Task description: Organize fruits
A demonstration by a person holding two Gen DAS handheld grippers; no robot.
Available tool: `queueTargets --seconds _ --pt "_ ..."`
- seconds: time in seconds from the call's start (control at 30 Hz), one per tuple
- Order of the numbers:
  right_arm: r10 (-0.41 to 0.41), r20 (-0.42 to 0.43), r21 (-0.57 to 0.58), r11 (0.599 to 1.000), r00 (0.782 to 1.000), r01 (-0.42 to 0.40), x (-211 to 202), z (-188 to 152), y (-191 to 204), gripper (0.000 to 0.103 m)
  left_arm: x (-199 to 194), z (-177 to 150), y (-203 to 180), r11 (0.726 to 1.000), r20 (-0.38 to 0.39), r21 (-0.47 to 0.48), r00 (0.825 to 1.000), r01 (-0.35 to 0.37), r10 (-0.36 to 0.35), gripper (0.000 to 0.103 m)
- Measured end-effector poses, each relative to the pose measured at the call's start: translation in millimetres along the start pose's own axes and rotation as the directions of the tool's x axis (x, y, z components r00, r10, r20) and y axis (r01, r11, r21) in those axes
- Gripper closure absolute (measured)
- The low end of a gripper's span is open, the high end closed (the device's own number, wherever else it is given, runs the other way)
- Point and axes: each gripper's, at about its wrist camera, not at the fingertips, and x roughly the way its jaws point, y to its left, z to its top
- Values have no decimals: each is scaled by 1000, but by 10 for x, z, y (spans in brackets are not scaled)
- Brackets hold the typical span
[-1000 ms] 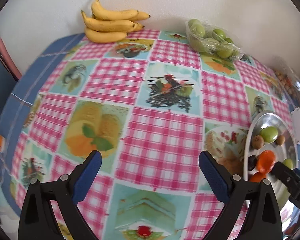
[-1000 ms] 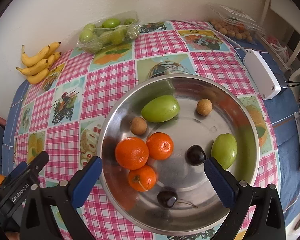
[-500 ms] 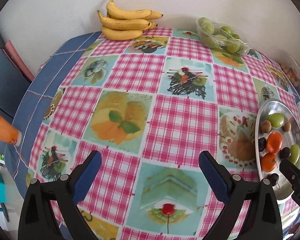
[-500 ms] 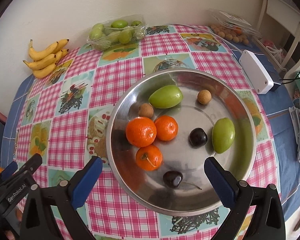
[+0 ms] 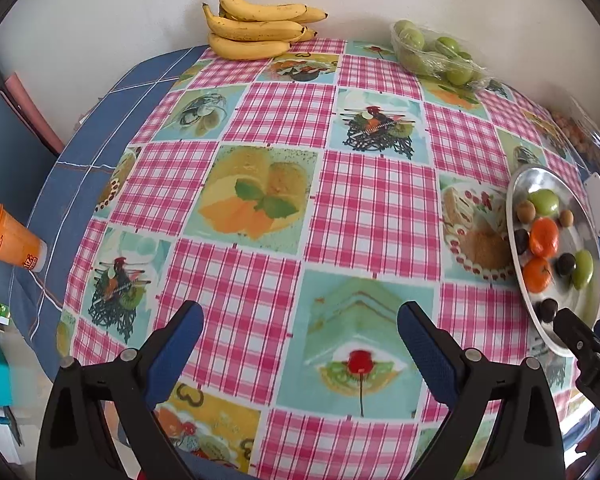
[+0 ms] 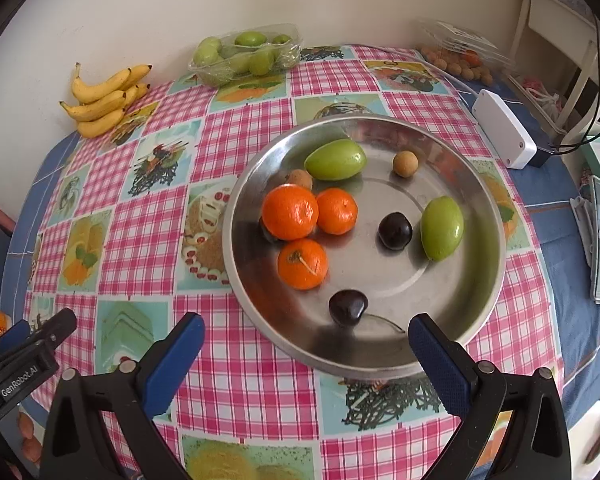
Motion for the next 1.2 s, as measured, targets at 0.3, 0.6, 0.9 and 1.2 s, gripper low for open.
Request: queueTargets --seconds 0.3,0.6,0.9,1.2 --pt "-9 12 -18 1000 1000 9 -84 -157 23 0 -94 -133 65 1000 15 7 1000 21 -22 5" --pt "-4 8 -20 1000 1000 4 -65 -157 19 0 -105 -125 57 1000 18 10 999 27 -27 5" --pt "-6 7 -22 1000 1000 6 -54 -148 30 0 -109 -121 58 999 24 12 999 31 -31 5" --pt "-7 5 -21 1000 1000 7 -45 -142 43 0 -111 -121 61 1000 24 10 999 24 -25 5"
